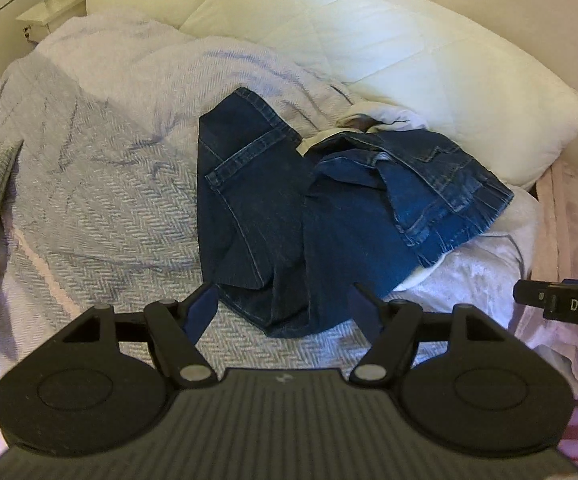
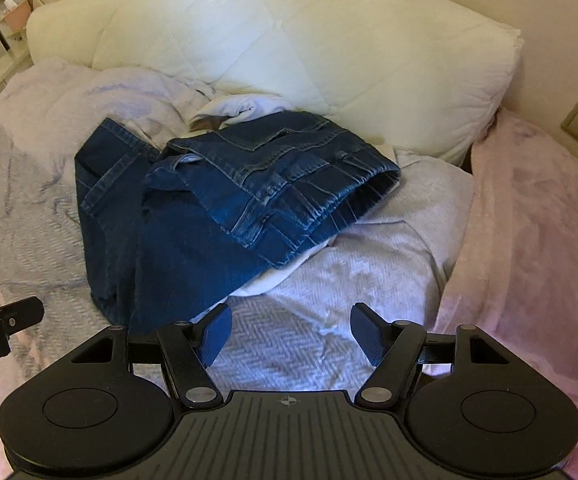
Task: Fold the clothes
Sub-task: 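Close the left tool on the jeans while the right tool grasps them too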
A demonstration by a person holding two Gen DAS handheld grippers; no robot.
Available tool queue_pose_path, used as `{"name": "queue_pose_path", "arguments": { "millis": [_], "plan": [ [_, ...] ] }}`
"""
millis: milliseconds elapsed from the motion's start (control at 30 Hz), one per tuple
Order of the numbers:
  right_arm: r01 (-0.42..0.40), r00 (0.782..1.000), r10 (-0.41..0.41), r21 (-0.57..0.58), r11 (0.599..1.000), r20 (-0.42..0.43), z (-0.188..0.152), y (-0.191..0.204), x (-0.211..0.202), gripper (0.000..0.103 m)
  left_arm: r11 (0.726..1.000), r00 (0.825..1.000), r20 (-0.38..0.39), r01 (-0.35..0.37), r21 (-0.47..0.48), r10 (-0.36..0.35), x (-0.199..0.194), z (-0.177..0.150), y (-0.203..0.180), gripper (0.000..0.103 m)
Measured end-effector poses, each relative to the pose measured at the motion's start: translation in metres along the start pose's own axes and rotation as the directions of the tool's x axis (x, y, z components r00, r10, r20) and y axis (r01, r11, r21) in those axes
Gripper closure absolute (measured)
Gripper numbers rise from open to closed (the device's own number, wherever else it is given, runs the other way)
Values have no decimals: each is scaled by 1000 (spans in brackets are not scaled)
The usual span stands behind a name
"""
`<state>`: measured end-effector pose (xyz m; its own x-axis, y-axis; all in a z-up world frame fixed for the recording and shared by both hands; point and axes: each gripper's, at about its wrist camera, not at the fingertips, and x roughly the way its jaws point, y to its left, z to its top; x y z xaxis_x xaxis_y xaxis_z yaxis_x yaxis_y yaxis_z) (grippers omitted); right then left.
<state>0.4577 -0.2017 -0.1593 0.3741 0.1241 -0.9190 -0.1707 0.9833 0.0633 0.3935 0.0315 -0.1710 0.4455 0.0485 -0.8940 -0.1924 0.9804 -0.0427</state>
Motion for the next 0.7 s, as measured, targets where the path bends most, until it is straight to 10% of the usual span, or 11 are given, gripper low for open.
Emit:
{"name": "queue_pose_path", "arguments": {
  "millis": [433, 700],
  "plan": [
    [-78, 997, 79, 98, 992, -8, 24, -27, 68, 34, 998, 997, -76, 14, -62, -19, 83, 17, 30, 37],
    [-238, 970, 201, 358, 903, 137, 29, -68, 89, 34, 986, 988, -109, 93, -135, -109, 144, 17, 46, 37]
  ]
}}
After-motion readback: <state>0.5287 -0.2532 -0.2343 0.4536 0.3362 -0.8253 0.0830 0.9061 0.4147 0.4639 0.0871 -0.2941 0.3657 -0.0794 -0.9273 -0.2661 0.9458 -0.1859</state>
